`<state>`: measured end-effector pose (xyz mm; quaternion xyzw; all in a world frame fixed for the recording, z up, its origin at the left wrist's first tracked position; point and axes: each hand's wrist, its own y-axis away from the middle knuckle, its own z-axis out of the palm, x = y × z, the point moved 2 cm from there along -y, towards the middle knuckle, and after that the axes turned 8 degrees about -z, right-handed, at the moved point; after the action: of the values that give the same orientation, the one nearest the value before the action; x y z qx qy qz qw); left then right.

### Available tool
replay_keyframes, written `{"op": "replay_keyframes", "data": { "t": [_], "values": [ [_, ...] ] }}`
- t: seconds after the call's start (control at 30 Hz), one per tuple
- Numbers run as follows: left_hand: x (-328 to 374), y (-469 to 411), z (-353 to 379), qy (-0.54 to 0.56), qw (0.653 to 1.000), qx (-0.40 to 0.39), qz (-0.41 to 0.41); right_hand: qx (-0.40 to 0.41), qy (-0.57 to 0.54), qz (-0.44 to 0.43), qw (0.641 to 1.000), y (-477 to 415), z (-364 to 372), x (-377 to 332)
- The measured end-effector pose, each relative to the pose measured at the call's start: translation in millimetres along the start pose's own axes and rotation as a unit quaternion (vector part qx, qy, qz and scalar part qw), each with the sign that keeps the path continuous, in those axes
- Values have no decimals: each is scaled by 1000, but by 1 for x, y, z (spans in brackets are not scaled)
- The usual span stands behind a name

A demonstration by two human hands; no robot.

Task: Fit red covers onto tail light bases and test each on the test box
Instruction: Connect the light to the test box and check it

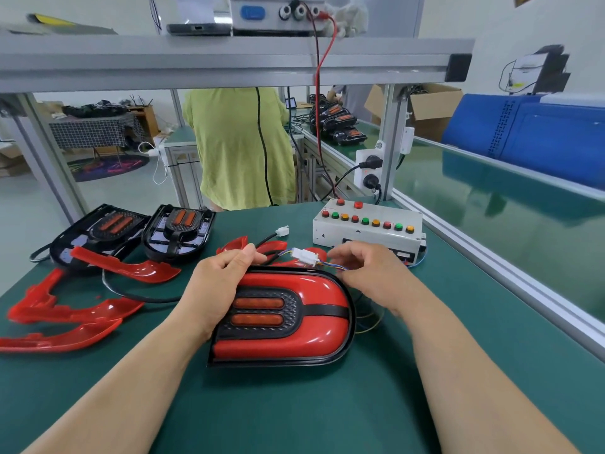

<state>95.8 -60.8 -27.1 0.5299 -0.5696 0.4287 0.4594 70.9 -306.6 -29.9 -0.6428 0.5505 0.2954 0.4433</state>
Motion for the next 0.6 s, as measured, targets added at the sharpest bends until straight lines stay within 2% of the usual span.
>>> {"op": "replay_keyframes", "data": {
  "t": [0.1, 0.17, 0.33, 0.47, 0.53, 0.6],
  "values": [
    [-1, -1, 0, -10, 1000, -2, 3, 27, -109, -37, 993, -4, -3, -9],
    [-1, -2, 0, -15, 1000, 0, 2, 59, -104, -53, 991, -10, -5, -14],
    [0, -4, 1, -16, 1000, -4, -3, 123, 133, -65, 981, -26, -5, -13],
    [-1, -6, 1, -12, 1000, -5, -6, 179, 217, -80, 956, -37, -11, -5],
    [-1, -6, 1, -10, 1000, -5, -6, 157, 264, -82, 948, -45, -14, -2],
    [-1, -6, 0, -10, 1000, -5, -9, 95, 331, -82, 935, -55, -13, 1]
  ]
}}
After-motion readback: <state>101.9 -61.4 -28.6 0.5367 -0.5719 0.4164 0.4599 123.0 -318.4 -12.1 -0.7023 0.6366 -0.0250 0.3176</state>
